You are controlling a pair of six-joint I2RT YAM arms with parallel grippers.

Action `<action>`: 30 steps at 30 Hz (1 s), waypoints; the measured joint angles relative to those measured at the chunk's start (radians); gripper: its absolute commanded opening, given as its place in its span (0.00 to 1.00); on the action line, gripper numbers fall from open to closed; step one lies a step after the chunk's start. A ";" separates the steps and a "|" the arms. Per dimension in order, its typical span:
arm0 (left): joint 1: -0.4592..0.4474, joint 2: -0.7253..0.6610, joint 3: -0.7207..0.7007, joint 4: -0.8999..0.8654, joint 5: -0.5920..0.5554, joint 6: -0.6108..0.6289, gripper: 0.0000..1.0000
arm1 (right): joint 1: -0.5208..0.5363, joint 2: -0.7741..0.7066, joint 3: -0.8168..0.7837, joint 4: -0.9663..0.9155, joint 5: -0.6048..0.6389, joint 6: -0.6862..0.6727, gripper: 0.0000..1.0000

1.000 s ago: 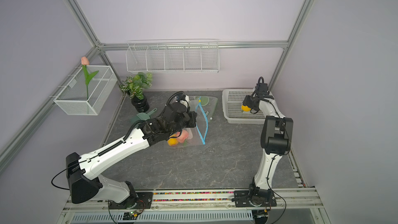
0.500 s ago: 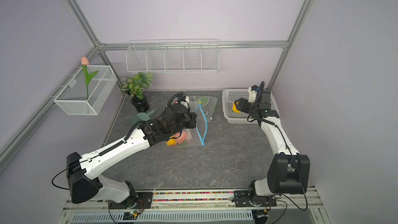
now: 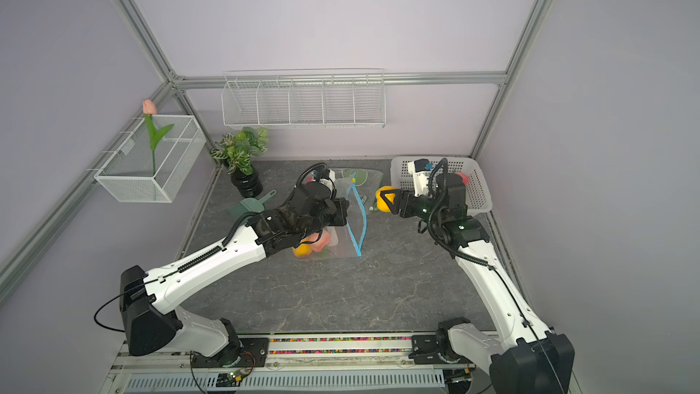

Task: Place the peach in a zip-top bag and seal the zipper
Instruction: Place the peach in the zipper food storage bag.

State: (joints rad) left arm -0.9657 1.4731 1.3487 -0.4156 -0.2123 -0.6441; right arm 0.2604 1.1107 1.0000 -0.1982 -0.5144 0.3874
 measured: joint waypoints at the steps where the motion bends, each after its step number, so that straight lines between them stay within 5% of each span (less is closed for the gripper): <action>1: 0.000 0.006 0.000 0.000 0.005 0.000 0.00 | 0.019 0.000 -0.002 0.009 -0.006 0.003 0.64; 12: 0.000 0.025 0.038 0.002 0.036 0.000 0.00 | 0.132 0.043 -0.023 0.064 -0.013 0.005 0.64; 30: 0.000 0.024 0.062 0.044 0.125 0.007 0.00 | 0.174 0.150 -0.050 0.068 0.026 -0.006 0.73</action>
State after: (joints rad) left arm -0.9657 1.4975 1.4109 -0.3714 -0.0872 -0.6373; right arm 0.4343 1.2606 0.9497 -0.1307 -0.4881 0.3817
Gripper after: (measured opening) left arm 0.046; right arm 0.714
